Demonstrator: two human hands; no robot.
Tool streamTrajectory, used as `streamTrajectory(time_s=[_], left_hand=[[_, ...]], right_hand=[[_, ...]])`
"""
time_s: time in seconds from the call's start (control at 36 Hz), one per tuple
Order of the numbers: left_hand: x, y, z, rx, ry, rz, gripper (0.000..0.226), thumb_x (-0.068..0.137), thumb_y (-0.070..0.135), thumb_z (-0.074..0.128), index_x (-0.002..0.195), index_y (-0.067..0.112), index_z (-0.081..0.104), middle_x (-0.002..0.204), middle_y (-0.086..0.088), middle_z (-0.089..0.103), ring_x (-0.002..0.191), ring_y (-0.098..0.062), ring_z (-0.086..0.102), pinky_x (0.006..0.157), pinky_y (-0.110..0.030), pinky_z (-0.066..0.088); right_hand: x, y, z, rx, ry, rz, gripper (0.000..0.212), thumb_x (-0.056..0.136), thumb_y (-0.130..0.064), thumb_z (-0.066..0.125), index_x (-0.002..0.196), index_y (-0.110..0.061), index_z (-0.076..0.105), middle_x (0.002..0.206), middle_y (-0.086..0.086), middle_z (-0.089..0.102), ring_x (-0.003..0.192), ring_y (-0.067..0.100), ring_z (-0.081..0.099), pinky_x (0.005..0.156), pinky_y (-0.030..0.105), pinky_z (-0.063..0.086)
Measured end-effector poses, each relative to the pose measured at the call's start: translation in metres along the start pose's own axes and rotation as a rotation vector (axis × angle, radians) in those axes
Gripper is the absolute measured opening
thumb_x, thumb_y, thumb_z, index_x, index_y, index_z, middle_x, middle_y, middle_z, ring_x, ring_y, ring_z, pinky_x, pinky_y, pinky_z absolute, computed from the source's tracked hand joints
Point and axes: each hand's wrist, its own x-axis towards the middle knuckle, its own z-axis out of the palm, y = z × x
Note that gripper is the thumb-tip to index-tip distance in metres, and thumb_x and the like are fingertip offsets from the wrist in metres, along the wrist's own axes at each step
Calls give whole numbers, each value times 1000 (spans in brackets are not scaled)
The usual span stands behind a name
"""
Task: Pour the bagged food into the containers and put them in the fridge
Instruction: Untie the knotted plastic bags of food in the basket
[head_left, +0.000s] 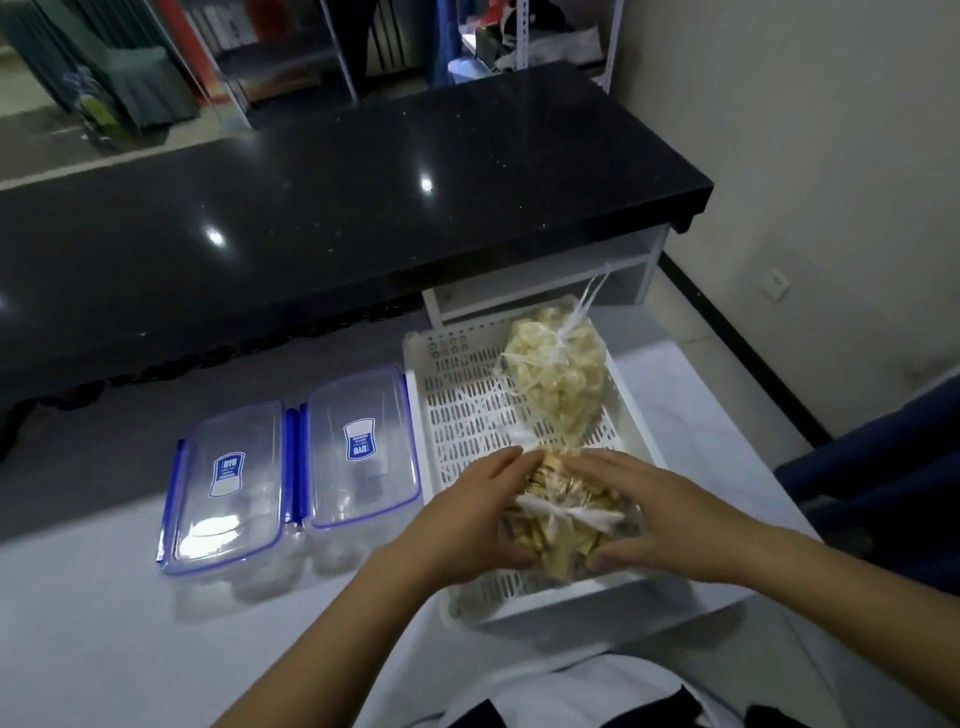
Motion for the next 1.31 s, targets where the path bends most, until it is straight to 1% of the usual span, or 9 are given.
streamTrajectory(time_s=[0.19, 0.42, 0.53, 0.61, 0.69, 0.89, 0.97, 1.03, 1.31], left_hand=[[-4, 1, 6, -37, 46, -27, 106, 69, 46, 85, 155, 40, 23, 159, 14, 26, 144, -8, 27, 113, -39, 38], [-18, 14, -7, -172, 18, -143, 106, 72, 45, 85, 153, 51, 16, 164, 20, 6, 149, -4, 12, 120, -28, 21], [-43, 36, 0, -118, 299, -224, 88, 77, 43, 81, 144, 56, 25, 159, 20, 22, 144, -1, 19, 118, -31, 18], [-57, 54, 17, -222, 627, -225, 56, 82, 31, 79, 131, 40, 54, 137, 18, 52, 131, 1, 41, 110, -28, 33], [-61, 74, 37, -294, 788, -269, 27, 82, 31, 72, 108, 30, 70, 110, 18, 67, 107, 0, 60, 92, -28, 47], [-41, 92, 61, -275, 780, -426, 17, 84, 29, 78, 100, 30, 73, 98, 18, 69, 90, -5, 64, 78, -30, 52], [-34, 95, 69, -202, 845, -490, 14, 84, 27, 77, 97, 29, 73, 94, 16, 70, 85, -7, 63, 74, -29, 51], [-30, 98, 73, -167, 895, -515, 12, 84, 23, 78, 96, 25, 75, 92, 13, 73, 83, -11, 66, 73, -31, 52], [-35, 104, 62, -478, 1081, -531, 24, 81, 1, 76, 86, 25, 78, 84, 18, 74, 81, -2, 70, 79, -29, 58]], right_hand=[[1, 8, 3, 87, 64, 0, 86, 70, -49, 83, 145, -50, 40, 147, -30, 40, 130, -6, 43, 106, 23, 43], [1, 3, -15, 111, -1, -10, 76, 77, -54, 77, 142, -57, 38, 150, -28, 33, 135, -6, 32, 112, 24, 33], [6, -3, -36, 32, 24, -77, 56, 87, -43, 72, 136, -56, 48, 146, -28, 36, 131, -9, 31, 111, 22, 29], [18, -7, -44, -88, -59, -127, 54, 90, -34, 70, 136, -53, 50, 154, -24, 32, 137, 0, 35, 112, 27, 33], [32, -13, -43, -222, -129, -212, 48, 92, -31, 67, 136, -45, 54, 157, -16, 34, 138, 9, 39, 105, 22, 34], [45, -10, -30, -202, -95, -374, 21, 91, -21, 69, 111, -23, 75, 131, -2, 61, 115, 11, 56, 86, 2, 31], [45, -4, -26, -127, -67, -407, 14, 89, -19, 72, 101, -19, 79, 129, 2, 63, 112, 12, 59, 90, 10, 37], [45, 0, -24, -95, -42, -426, 13, 88, -18, 73, 99, -19, 79, 127, 0, 63, 106, 9, 59, 90, 20, 43], [40, 4, -36, 183, 138, -399, 17, 82, -8, 78, 89, -23, 81, 110, -25, 62, 108, -7, 58, 91, 6, 40]])
